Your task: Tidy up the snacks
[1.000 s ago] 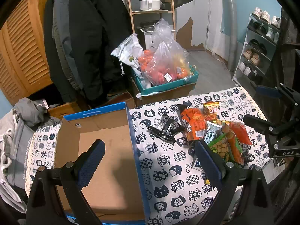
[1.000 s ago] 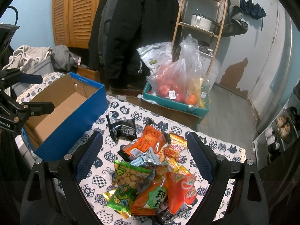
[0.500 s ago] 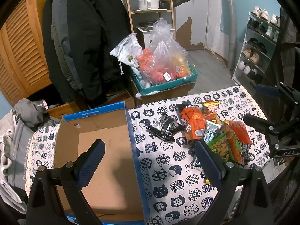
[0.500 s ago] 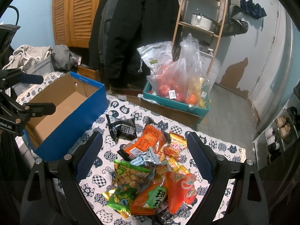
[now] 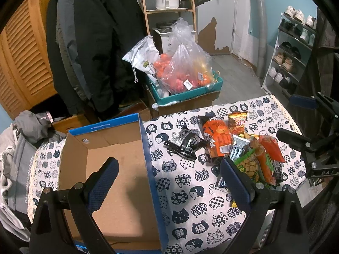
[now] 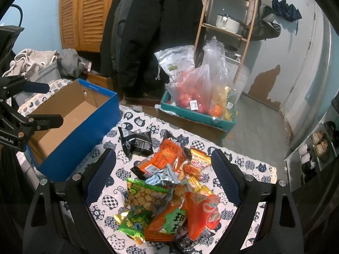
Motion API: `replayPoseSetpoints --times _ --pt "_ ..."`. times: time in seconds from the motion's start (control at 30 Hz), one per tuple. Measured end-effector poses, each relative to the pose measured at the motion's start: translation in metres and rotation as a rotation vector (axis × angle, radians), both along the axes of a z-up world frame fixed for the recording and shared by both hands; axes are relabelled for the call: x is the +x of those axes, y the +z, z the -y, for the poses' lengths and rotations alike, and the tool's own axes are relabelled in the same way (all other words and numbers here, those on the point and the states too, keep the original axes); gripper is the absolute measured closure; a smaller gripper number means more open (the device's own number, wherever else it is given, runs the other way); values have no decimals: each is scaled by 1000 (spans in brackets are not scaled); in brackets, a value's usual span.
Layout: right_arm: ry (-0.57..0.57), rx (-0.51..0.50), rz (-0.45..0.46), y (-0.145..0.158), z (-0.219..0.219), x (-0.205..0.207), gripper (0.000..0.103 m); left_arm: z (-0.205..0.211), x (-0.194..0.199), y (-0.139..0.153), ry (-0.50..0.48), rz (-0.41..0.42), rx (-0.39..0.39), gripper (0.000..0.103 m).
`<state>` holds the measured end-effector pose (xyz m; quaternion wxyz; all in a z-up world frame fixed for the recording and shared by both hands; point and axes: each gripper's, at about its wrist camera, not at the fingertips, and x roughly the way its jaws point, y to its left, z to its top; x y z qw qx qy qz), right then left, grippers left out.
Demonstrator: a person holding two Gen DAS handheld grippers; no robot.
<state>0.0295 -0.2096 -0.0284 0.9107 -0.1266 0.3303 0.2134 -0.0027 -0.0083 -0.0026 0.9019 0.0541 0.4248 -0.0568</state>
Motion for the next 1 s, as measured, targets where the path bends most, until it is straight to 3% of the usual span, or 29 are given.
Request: replayPoseSetpoints --times 0.33,0.7,1.0 --pt "-79 -17 -50 -21 31 7 13 15 10 -28 -10 -77 36 5" --pt "-197 -50 -205 -57 74 20 13 40 19 -62 -42 -214 -7 5" --pt "-222 -66 -326 -95 88 27 13 73 23 -90 -54 -319 -49 5"
